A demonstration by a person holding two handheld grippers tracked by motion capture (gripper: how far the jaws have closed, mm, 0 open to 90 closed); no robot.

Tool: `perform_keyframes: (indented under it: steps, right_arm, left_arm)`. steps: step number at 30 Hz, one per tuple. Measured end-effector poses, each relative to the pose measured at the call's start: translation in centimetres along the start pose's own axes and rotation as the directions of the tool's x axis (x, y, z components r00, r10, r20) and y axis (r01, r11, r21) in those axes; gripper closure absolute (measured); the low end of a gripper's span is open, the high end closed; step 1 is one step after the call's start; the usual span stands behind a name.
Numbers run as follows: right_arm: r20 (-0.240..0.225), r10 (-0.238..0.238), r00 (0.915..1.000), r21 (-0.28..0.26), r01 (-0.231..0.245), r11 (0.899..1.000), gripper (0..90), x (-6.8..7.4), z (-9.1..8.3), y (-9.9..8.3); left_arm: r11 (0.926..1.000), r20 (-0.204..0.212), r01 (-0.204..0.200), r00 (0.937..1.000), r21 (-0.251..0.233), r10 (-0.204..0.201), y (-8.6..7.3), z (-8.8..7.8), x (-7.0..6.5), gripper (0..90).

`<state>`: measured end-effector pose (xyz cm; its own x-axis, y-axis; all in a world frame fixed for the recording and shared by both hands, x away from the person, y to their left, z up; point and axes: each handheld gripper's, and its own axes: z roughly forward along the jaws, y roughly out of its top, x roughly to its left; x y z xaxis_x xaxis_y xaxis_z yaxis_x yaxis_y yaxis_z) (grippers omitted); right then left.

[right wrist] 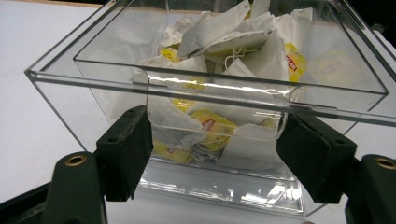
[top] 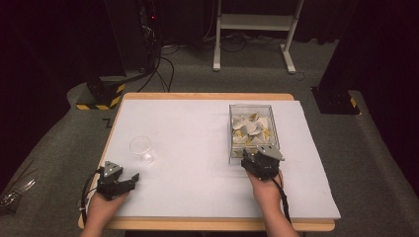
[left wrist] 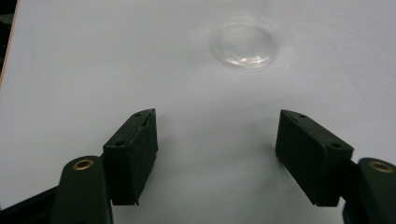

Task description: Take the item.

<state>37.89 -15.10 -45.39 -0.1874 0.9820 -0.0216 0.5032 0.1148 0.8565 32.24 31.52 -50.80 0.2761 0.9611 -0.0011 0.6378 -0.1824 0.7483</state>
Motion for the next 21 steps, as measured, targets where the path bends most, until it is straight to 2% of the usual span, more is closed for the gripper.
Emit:
perform_keyframes:
  steps: [8, 21]
  right_arm:
    - [0.012, 0.007, 0.9999, 0.003, -0.007, 1.0, 31.9, 0.34, -0.02, 0.11]
    - [0.015, 0.004, 0.9999, 0.008, -0.004, 1.0, 32.5, 0.49, -0.24, 0.07]
  left_arm:
    - [1.0, 0.0, 0.0, 1.0, 0.0, 0.0, 0.0, 0.0, 0.0, 29.8]
    - [1.0, 0.0, 0.0, 1.0, 0.0, 0.0, 0.0, 0.0, 0.0, 29.7]
